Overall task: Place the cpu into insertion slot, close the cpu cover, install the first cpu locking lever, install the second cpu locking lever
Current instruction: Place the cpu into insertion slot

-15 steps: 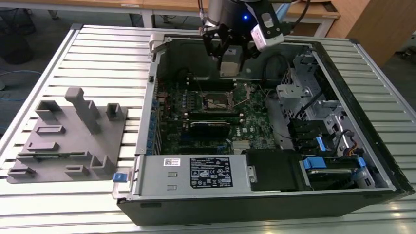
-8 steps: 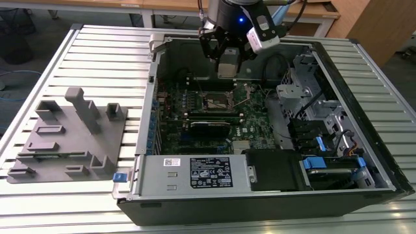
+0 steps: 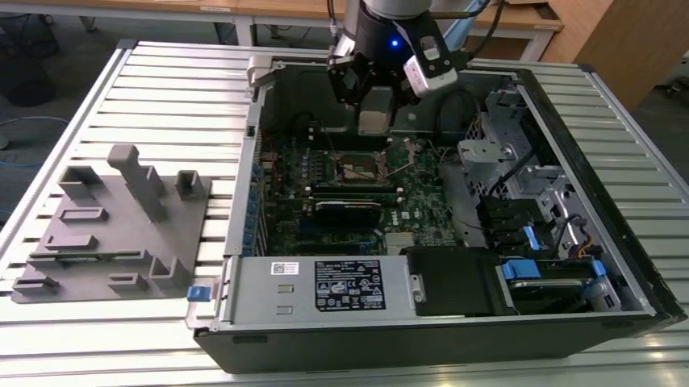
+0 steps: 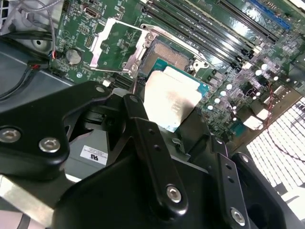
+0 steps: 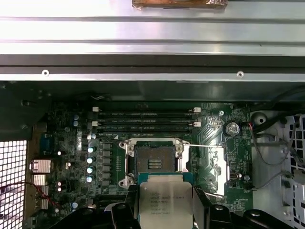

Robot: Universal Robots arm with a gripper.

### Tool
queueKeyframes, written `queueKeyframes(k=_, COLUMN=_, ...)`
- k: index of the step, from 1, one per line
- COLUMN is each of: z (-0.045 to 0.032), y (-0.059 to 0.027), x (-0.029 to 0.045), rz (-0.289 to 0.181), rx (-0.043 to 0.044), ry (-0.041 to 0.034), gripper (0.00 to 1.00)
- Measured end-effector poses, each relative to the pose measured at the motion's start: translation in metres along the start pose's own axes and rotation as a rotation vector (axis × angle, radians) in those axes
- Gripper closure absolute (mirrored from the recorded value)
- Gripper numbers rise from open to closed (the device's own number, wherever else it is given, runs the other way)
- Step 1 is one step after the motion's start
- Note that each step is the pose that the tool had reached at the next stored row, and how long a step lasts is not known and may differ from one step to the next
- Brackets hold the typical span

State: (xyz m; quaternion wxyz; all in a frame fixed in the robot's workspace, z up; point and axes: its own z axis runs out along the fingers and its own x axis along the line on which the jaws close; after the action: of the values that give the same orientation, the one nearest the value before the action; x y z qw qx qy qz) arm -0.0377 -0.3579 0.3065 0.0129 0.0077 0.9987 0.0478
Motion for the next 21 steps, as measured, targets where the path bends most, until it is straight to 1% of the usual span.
queueKeyframes(k=1, z=0.0002, y=0.0, x=0.0001, rz=0.0, rx=0.0012, ry=0.0001, gripper=0.46)
queueKeyframes(k=8, z=0.0005, y=0.0, x=0.0001, rz=0.0, rx=0.0012, ry=0.0, gripper=0.46)
queueKeyframes(k=10, z=0.0027, y=-0.0003, x=0.0001, rz=0.0, rx=0.001, ry=-0.0001, gripper=0.46)
queueKeyframes(k=16, z=0.0127, y=-0.0013, x=0.0004, rz=0.0, rx=0.0012, ry=-0.0001, gripper=0.46)
queueKeyframes(k=21, z=0.0139, y=-0.0014, x=0.0004, rz=0.0, rx=0.0013, ry=-0.0001, gripper=0.46)
